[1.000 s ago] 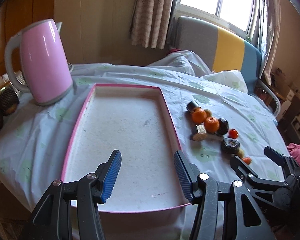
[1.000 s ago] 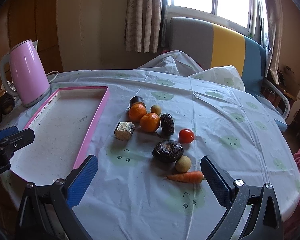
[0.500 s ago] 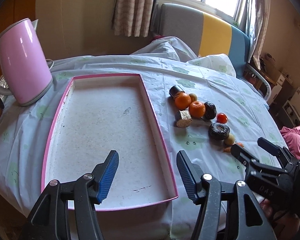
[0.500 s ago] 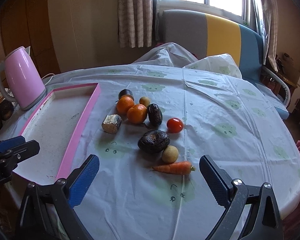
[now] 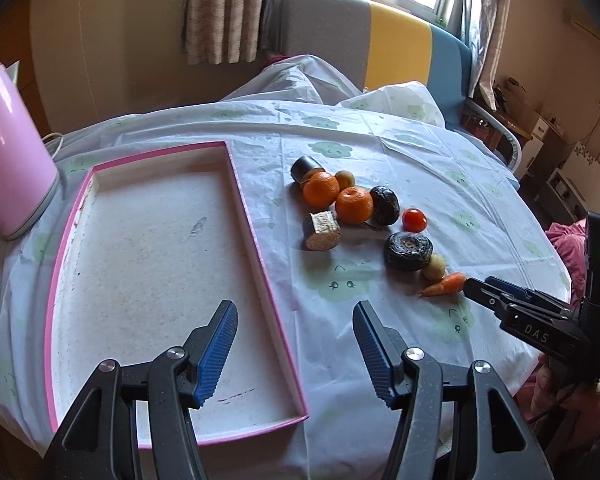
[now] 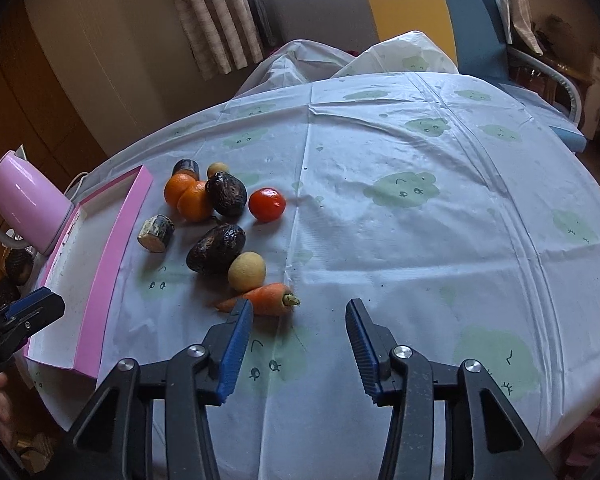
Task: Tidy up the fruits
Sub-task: 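Grasp the dark round dried fruit with the left tool while the right tool grasps the carrot, then place the dark round fruit in the tray with the left tool while the right tool carries the carrot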
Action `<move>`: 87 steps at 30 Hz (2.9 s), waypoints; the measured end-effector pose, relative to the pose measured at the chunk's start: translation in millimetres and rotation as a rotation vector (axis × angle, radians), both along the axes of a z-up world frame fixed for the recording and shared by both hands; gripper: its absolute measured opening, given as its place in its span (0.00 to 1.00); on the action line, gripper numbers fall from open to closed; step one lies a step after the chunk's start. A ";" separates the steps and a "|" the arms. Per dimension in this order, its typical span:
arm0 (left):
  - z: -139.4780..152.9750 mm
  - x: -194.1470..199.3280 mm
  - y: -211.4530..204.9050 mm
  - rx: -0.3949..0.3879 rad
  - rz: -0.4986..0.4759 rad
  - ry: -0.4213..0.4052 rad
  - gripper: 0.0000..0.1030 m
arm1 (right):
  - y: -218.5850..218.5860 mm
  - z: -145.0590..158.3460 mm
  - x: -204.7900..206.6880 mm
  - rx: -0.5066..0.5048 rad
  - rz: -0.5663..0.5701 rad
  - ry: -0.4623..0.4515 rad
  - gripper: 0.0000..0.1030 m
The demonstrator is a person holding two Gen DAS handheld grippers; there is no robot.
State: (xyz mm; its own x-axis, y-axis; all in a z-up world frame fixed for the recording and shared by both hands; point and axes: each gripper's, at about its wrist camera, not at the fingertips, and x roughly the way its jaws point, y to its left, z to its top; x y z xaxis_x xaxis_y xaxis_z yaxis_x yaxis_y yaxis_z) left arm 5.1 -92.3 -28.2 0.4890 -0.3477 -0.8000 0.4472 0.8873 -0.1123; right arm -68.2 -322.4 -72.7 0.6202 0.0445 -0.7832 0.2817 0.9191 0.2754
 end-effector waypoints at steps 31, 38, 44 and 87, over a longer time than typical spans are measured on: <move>-33.7 42.3 -103.0 -0.092 -0.223 0.204 0.57 | 18.9 -12.9 24.9 -0.067 0.247 0.012 0.43; -42.5 54.2 -118.9 -0.113 -0.204 0.246 0.57 | 16.7 -14.3 25.3 -0.050 0.245 0.003 0.44; -51.7 61.4 -118.0 -0.162 -0.199 0.278 0.48 | 17.2 -14.6 26.2 -0.050 0.243 -0.003 0.44; -8.9 61.4 109.4 -0.045 0.316 0.045 0.50 | 58.4 27.6 5.3 -0.142 0.295 -0.028 0.24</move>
State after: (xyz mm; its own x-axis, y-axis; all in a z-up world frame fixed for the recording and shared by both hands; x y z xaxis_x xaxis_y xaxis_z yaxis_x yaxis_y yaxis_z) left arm 66.5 17.1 -37.1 0.5429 -0.2202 -0.8104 0.1443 0.9751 -0.1683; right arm -63.0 -264.0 -45.0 0.6178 0.1173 -0.7776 -0.0085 0.9897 0.1426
